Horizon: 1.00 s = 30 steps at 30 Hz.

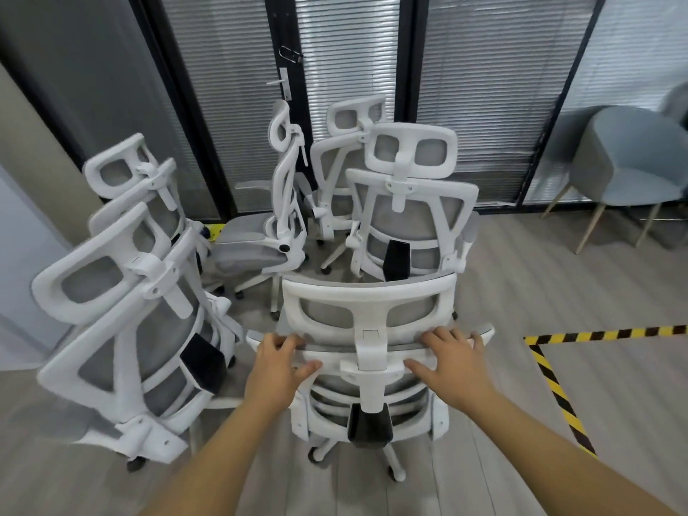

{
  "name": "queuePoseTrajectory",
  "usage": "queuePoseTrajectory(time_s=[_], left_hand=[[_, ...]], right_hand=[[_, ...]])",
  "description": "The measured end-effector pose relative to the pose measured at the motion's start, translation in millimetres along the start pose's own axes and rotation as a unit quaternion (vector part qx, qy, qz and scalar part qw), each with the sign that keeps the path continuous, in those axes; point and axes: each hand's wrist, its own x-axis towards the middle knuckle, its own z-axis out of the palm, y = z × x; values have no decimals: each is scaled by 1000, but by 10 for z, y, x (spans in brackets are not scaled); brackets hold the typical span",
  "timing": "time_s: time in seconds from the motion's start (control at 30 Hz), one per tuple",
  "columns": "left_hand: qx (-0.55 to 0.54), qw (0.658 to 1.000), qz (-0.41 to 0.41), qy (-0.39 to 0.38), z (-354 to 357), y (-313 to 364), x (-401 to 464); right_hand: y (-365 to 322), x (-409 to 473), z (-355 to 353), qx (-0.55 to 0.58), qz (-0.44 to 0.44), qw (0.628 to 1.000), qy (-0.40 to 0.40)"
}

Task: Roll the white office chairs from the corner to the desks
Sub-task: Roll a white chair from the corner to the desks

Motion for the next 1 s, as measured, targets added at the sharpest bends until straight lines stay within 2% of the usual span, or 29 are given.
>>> queuePoseTrajectory(time_s=[0.17, 0.3, 0.47, 0.63, 0.73, 0.87, 1.0], left_hand=[[-21, 999, 40, -17, 205, 201, -118], [-48, 992, 104, -49, 343, 296, -47], [-56, 977, 188, -83, 524, 475, 228], [-47, 954, 266, -129, 754, 853, 558], [-31, 937, 313, -153, 963, 1110, 716], [14, 913, 389, -119, 1265, 1455, 840], [27, 901, 413, -129, 1475, 1889, 910]], right_hand=[[259, -426, 17, 13, 51, 998, 37], [392, -717, 48, 36, 97, 992, 75], [478, -922, 49, 61, 183, 974, 121], [609, -1154, 44, 33, 258, 952, 161], [727, -1323, 59, 24, 307, 935, 176], [894, -1506, 7, 61, 369, 896, 238], [1092, -1776, -95, 24, 427, 862, 272]])
